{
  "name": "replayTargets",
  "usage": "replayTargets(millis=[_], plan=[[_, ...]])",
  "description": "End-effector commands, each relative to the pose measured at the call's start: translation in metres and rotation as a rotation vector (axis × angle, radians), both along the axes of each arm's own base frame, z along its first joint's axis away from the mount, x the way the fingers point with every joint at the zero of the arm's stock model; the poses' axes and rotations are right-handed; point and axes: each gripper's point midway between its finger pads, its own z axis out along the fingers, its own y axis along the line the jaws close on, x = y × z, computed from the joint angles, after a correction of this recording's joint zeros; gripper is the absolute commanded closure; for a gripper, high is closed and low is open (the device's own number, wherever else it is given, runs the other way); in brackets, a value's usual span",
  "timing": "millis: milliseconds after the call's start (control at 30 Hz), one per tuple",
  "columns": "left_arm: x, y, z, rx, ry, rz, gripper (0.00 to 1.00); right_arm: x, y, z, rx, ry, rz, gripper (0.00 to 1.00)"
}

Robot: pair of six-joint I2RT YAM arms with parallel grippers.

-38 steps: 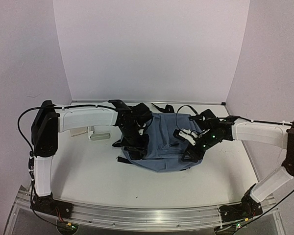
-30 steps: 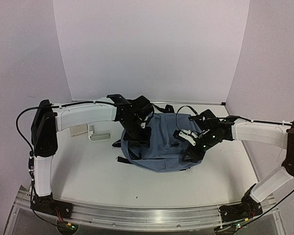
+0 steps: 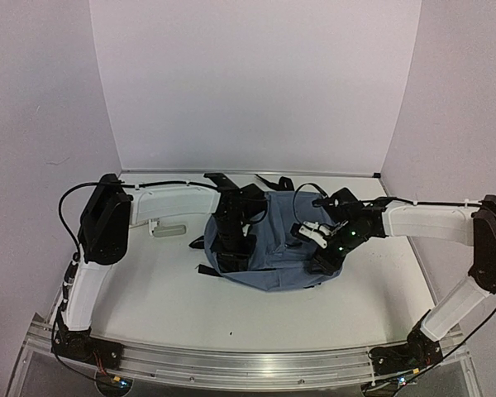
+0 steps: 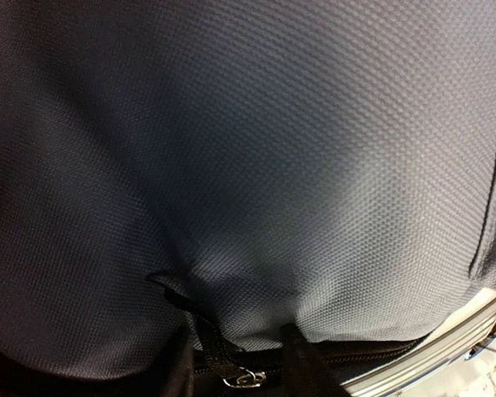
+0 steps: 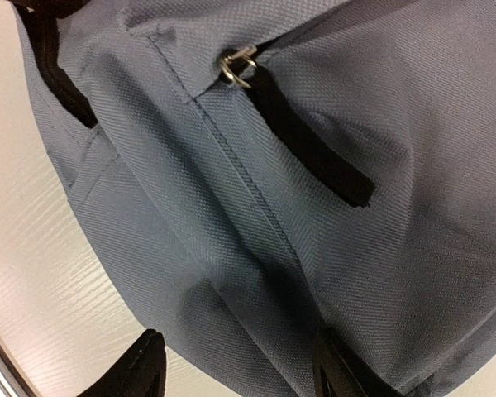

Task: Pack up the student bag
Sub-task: Zip the student bag at the center of the board.

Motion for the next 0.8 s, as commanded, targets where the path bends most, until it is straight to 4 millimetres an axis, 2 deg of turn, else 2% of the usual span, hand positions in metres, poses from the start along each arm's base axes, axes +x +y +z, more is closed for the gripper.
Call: replayTargets(millis=[0,67,200,400,533,667,767], plan=[[-0.006,0.001,-0.003,0.009,0.044,0.001,0.74,0.014,-0.009,-0.005,-0.062,-0.065,-0.027,0.41],[-0.004,0.002,0.000,0.005,0.037,0.001,0.83,0.016,-0.014,-0.009,-0.088,-0.077,-0.038,0.43],[0.008,0.013,0.018,0.002,-0.005,0.036,0.99,0.015,-0.027,-0.019,-0.143,-0.094,-0.041,0.43],[0.039,0.049,0.063,0.012,-0.128,0.128,1.00,0.014,-0.053,-0.037,-0.229,-0.107,-0.049,0.43],[0.055,0.070,0.087,-0.013,-0.187,0.183,1.00,0.021,-0.077,-0.047,-0.294,-0.116,-0.075,0.43],[0.058,0.062,0.098,-0.086,-0.201,0.178,1.00,0.032,-0.087,-0.045,-0.304,-0.127,-0.095,0.44],[0.056,0.041,0.099,-0.186,-0.167,0.169,1.00,0.038,-0.065,-0.015,-0.177,-0.148,-0.086,0.44]])
